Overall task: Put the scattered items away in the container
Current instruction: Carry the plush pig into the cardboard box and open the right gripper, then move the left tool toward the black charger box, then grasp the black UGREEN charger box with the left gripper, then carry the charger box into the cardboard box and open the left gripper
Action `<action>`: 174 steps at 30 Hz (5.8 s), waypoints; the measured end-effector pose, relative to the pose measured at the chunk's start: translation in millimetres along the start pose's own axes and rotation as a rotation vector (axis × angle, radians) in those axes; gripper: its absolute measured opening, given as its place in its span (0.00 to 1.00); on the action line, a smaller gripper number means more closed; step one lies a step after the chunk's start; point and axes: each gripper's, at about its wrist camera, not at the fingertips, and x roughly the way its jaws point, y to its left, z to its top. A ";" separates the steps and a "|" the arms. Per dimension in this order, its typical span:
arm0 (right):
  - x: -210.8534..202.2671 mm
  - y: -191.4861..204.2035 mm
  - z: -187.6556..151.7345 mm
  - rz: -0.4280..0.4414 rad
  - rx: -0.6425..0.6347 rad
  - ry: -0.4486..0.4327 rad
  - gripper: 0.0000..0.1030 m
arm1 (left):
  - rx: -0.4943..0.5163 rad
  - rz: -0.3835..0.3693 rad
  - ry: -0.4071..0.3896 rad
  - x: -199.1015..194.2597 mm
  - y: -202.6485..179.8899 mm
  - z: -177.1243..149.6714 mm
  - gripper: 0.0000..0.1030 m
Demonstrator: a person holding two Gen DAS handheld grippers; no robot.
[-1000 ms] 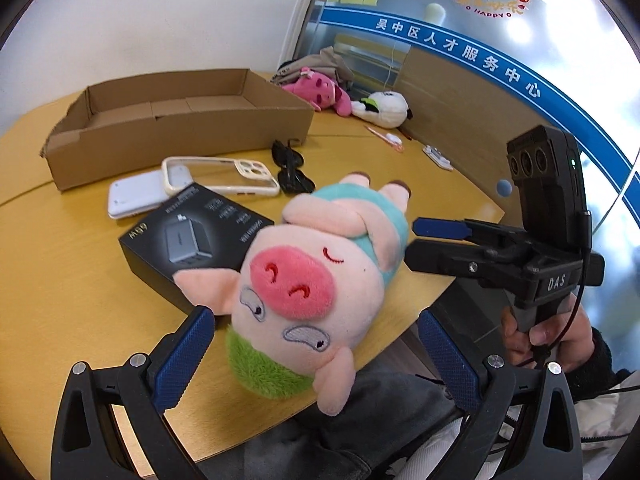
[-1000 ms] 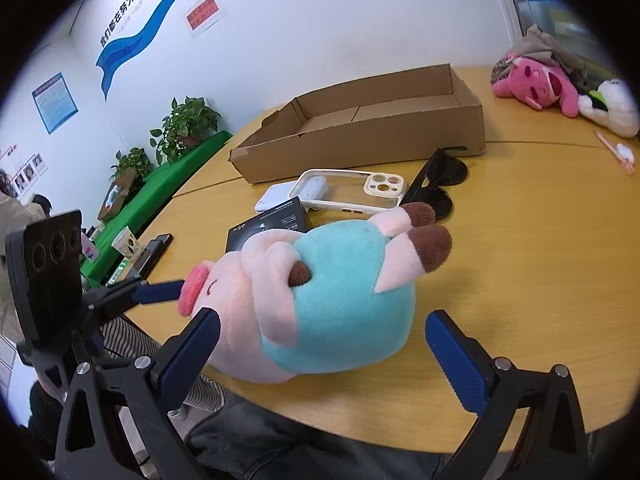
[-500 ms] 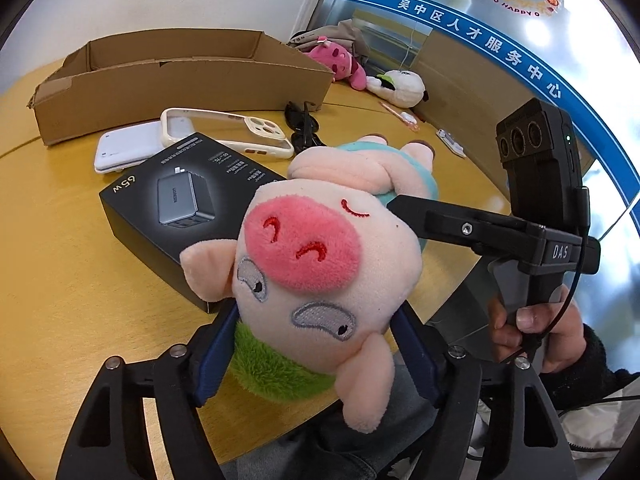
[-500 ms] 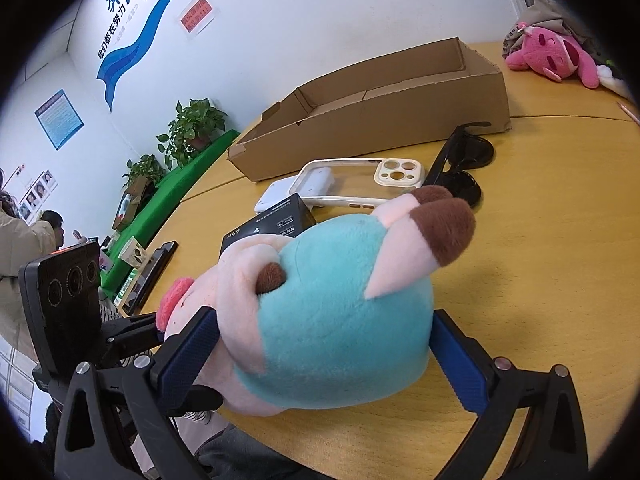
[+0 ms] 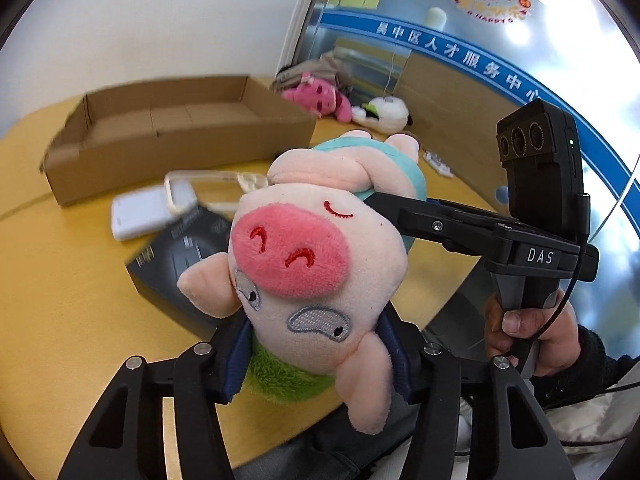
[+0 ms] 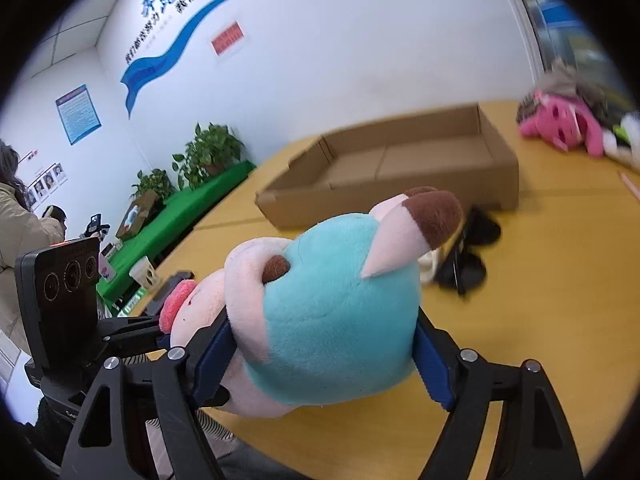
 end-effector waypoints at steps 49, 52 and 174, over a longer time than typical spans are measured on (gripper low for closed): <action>497.7 -50.8 300.8 0.375 -0.214 0.336 0.78 | -0.529 0.371 0.116 172.0 358.6 232.4 0.57; 513.0 -51.4 299.1 0.351 -0.211 0.339 0.84 | -0.554 0.386 0.129 181.2 360.7 226.1 0.57; 109.3 -4.6 281.7 0.160 -0.414 -0.073 0.97 | 0.201 -0.151 -0.123 57.1 156.9 366.9 0.71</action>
